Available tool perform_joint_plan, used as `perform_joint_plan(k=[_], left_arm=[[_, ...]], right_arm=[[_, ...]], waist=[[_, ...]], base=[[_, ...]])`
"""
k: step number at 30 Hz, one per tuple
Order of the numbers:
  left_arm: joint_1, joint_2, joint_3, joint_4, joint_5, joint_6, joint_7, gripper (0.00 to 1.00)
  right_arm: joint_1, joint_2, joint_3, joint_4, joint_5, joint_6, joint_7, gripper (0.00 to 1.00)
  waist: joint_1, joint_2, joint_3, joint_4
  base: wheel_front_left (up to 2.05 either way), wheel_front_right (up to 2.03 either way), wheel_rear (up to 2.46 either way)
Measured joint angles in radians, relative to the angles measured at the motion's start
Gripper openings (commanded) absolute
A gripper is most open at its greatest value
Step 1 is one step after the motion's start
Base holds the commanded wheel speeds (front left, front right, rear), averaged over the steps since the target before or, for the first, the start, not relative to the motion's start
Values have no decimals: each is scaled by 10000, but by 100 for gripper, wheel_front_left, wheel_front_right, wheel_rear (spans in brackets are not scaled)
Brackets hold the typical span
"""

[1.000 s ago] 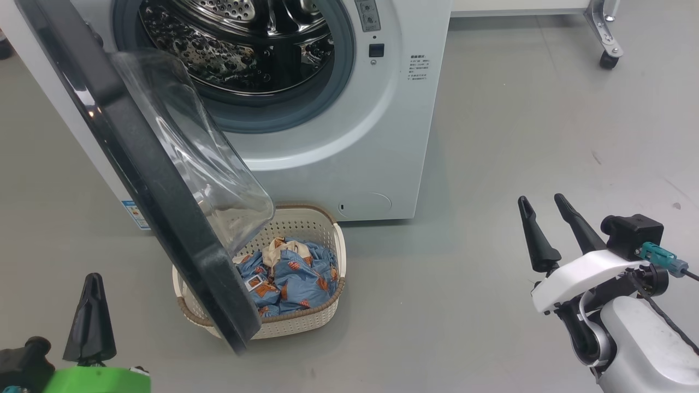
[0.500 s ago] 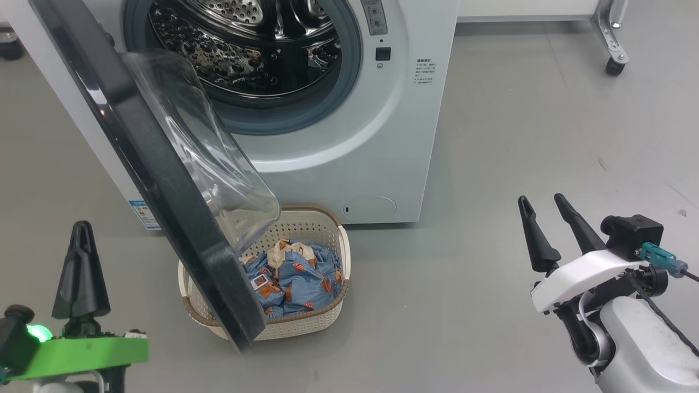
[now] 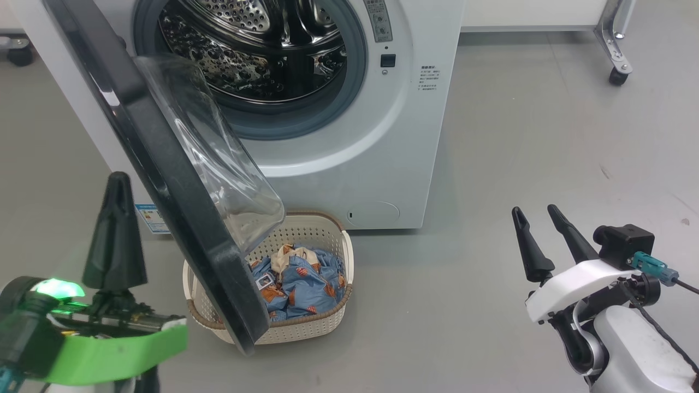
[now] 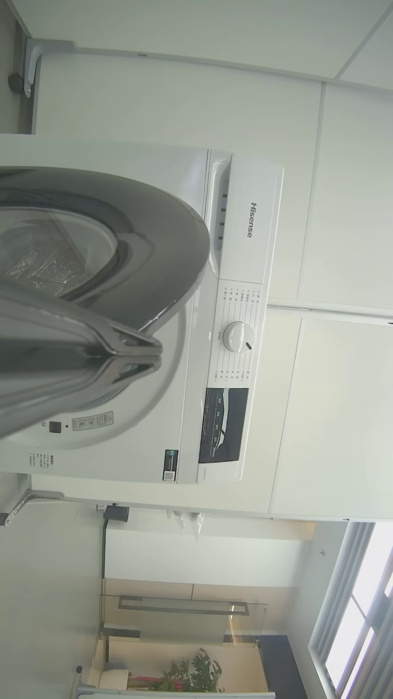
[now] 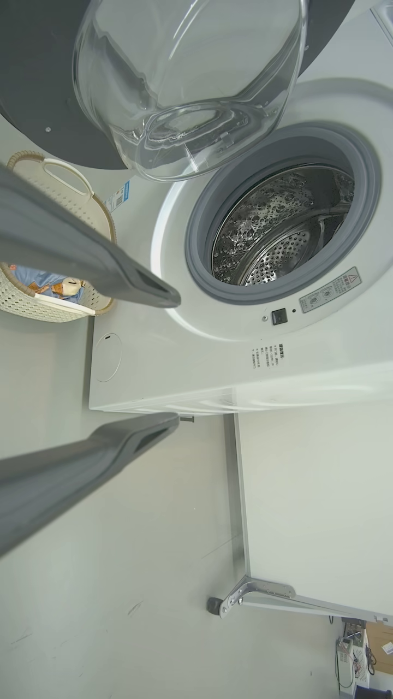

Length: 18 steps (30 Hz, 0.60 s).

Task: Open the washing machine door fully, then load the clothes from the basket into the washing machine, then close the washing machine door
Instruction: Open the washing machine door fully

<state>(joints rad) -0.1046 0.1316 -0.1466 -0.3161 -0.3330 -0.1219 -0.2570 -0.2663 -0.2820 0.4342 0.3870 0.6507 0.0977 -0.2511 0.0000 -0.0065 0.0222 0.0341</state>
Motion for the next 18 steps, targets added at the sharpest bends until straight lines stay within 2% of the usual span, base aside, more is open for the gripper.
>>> perform_joint_plan(k=[11, 18], left_arm=[[-9, -12, -2284, -1028, -713, 0, 408, 0], [310, -121, -2587, -815, -1302, 0, 993, 0]], right_arm=[[6, 173, -21, 33, -6, 88, 0, 100], [1, 339, 2, 25, -132, 161, 0, 100]], waist=[[0, 0, -21, -144], [0, 0, 124, -371]], base=[[0, 0, 0], [0, 0, 0]])
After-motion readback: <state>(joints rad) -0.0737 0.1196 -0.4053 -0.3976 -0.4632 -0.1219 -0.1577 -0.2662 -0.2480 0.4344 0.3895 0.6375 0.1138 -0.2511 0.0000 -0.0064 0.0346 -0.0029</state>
